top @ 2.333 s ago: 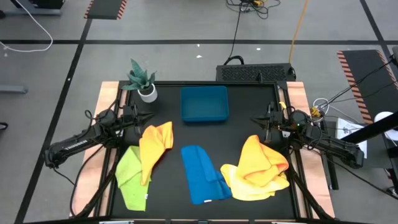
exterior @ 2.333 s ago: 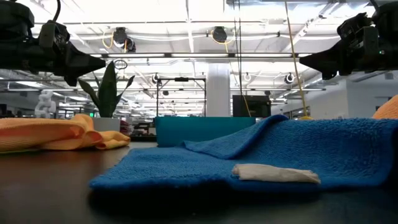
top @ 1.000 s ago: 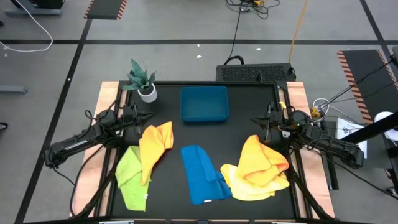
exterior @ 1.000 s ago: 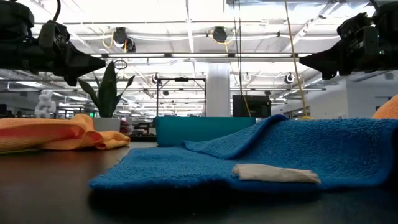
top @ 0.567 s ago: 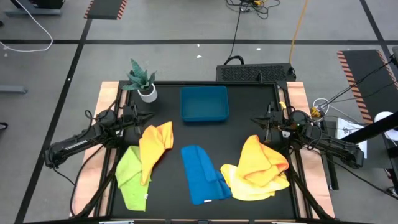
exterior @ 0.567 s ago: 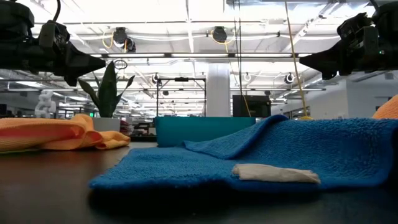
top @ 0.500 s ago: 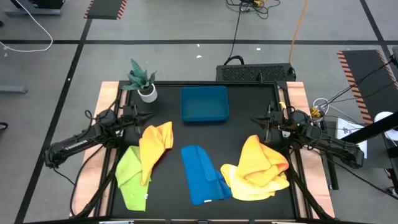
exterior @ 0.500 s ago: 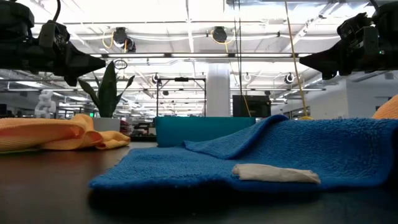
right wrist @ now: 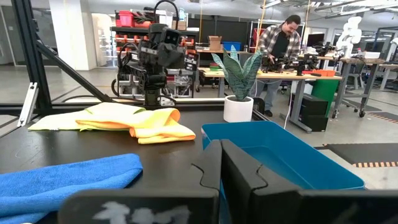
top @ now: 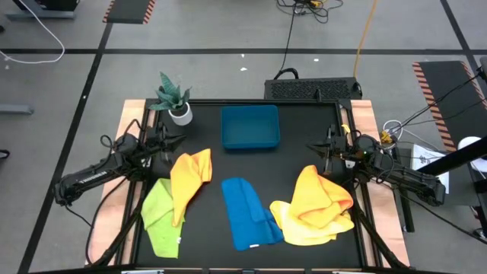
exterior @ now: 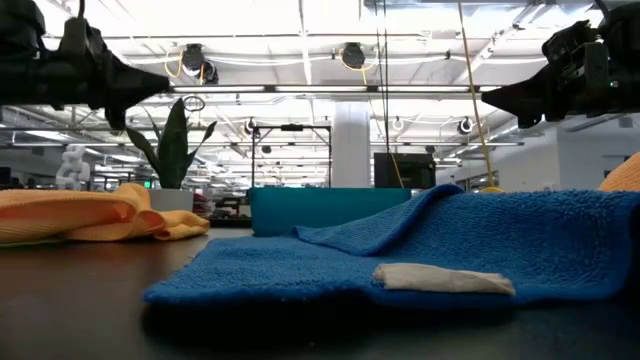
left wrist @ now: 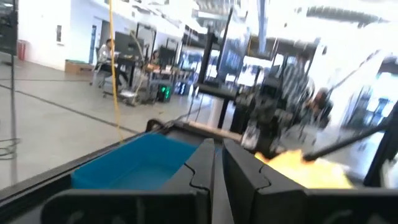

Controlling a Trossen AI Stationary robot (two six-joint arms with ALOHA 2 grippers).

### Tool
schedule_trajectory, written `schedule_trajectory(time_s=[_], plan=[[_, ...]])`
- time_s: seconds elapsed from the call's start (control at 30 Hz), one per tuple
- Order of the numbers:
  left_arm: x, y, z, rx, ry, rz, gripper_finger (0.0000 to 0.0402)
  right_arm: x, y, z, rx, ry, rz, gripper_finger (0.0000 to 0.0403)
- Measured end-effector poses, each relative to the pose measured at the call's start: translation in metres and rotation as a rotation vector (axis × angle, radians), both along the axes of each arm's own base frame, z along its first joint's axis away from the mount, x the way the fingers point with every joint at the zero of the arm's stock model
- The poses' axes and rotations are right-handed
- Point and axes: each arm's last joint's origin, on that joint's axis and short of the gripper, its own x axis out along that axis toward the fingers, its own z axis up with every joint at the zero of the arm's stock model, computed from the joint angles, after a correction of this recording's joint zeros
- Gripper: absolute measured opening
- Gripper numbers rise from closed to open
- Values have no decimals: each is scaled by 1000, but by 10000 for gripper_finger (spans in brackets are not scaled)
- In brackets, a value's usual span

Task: Fold microfiber towels
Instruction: Fold the blue microfiber cloth

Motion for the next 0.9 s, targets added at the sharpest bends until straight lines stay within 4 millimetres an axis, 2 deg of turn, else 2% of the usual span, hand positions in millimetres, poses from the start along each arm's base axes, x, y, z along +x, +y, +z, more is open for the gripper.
schedule_trajectory(time_s=[0.13,0.37,0.47,0.6,0.7,0.8,0.9], plan=[[-1,0,3,-78,-58,-5,33,0,0,0,0,0,0,0],[-1,2,6,-31,-71,49,33,0,0,0,0,0,0,0],[5,0,10,-42,-70,-54,33,0,0,0,0,0,0,0],[21,-3,14,-80,75,-194,33,0,0,0,0,0,0,0],[38,-4,12,-71,225,-213,33,0,0,0,0,0,0,0],[53,-3,-4,-108,382,-163,33,0,0,0,0,0,0,0],[65,-6,-22,-167,494,-210,33,0,0,0,0,0,0,0]])
